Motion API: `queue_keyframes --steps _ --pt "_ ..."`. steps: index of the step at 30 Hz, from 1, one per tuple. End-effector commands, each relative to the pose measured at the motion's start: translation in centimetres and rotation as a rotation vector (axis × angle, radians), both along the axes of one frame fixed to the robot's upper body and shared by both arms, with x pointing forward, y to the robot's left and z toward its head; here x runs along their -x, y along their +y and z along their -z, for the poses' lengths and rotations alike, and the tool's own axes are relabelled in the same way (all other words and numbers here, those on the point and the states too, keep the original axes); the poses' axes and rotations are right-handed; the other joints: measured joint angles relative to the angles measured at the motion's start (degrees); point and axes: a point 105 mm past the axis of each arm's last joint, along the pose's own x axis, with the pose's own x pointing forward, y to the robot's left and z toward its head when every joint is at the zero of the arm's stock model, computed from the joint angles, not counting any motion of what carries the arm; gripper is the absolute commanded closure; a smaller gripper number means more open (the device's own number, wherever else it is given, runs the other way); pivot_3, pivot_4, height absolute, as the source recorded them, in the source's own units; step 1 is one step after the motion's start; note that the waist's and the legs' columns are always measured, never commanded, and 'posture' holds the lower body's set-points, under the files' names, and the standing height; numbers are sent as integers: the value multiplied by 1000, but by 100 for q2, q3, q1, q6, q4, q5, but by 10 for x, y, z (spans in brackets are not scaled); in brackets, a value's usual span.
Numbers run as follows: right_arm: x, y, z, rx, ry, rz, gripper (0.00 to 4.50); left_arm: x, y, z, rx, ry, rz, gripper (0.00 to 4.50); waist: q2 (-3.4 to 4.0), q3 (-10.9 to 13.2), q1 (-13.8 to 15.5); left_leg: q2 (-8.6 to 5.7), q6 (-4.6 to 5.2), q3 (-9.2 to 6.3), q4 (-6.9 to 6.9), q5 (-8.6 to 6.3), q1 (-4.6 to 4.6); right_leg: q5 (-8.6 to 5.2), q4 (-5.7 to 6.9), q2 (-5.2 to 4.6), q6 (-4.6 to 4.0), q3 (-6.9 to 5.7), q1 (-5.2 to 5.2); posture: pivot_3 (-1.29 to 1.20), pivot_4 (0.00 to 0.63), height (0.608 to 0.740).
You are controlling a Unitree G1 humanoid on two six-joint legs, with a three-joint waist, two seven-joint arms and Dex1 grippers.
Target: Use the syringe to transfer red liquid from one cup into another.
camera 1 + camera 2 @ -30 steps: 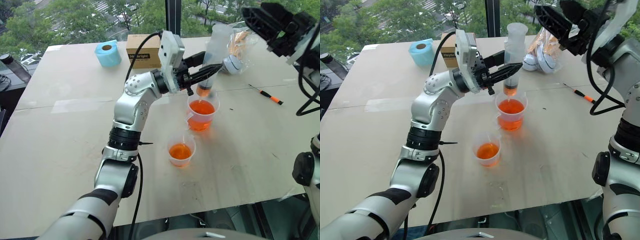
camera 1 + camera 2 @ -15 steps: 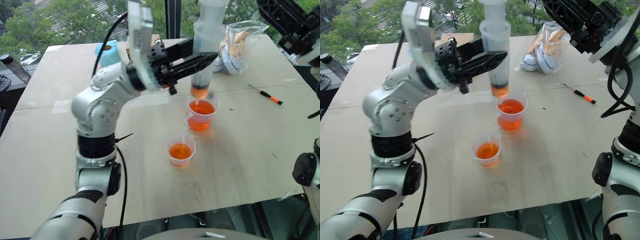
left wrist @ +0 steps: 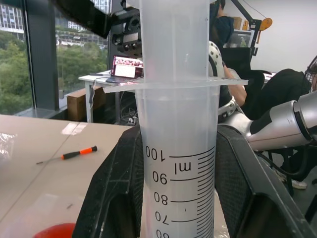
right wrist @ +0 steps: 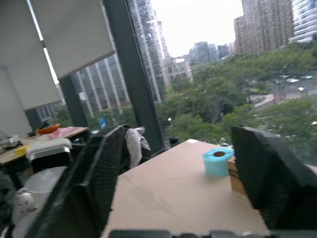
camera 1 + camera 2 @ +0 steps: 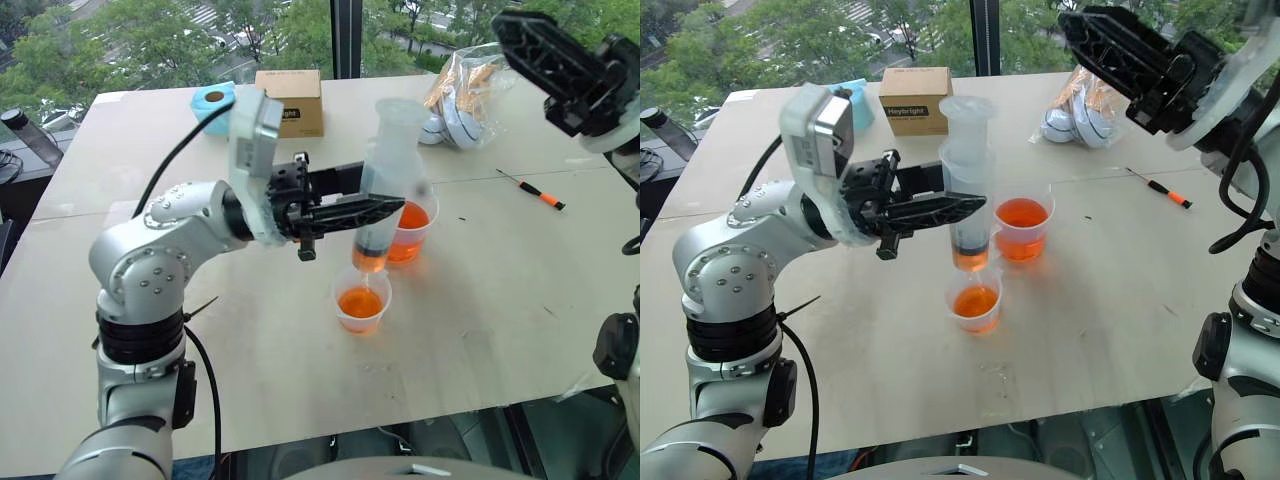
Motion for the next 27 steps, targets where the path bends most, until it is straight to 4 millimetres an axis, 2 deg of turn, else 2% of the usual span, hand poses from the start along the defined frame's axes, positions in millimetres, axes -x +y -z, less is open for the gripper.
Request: queue_keyframes --steps 1,4,5,10,15,19,22,27 --pt "21 15 -6 27 -44 -116 2828 5 -2 7 -30 -60 -6 3092 0 0 0 0 0 1 -1 0 1 0 0 3 0 1 0 0 150 740" --pt "28 24 -2 50 -20 -173 4294 4 -4 17 -39 -59 -10 3092 0 0 1 0 0 2 -2 0 1 0 -1 8 0 3 0 0 150 740" --pt "30 26 0 64 -13 -185 4436 4 -4 19 -37 -57 -8 3092 0 0 2 0 0 2 -2 0 1 0 -2 8 0 3 0 0 150 740" --pt "33 32 11 125 24 -213 4436 3 -7 28 -47 -67 -8 3092 0 0 16 0 1 1 -2 -1 1 0 -6 -6 0 2 2 0 150 740" --pt "39 38 24 181 64 -267 4436 3 -5 28 -48 -73 -12 3092 0 0 10 0 1 0 -3 -1 1 0 -9 -11 0 2 2 0 150 740" --pt "54 47 46 306 116 -373 4436 1 -5 28 -49 -87 -26 3092 0 0 10 0 2 0 -3 -1 1 0 -10 -11 0 2 3 0 150 740" --pt "52 49 64 410 148 -358 4436 1 -6 28 -43 -90 -25 3092 0 0 13 1 3 -1 -6 -2 1 0 -16 -11 0 1 4 0 150 740" --pt "60 50 78 486 174 -401 4436 2 -7 27 -34 -94 -27 3092 -1 0 19 1 4 -4 -5 -2 1 0 -21 -11 0 -1 9 0 150 740"
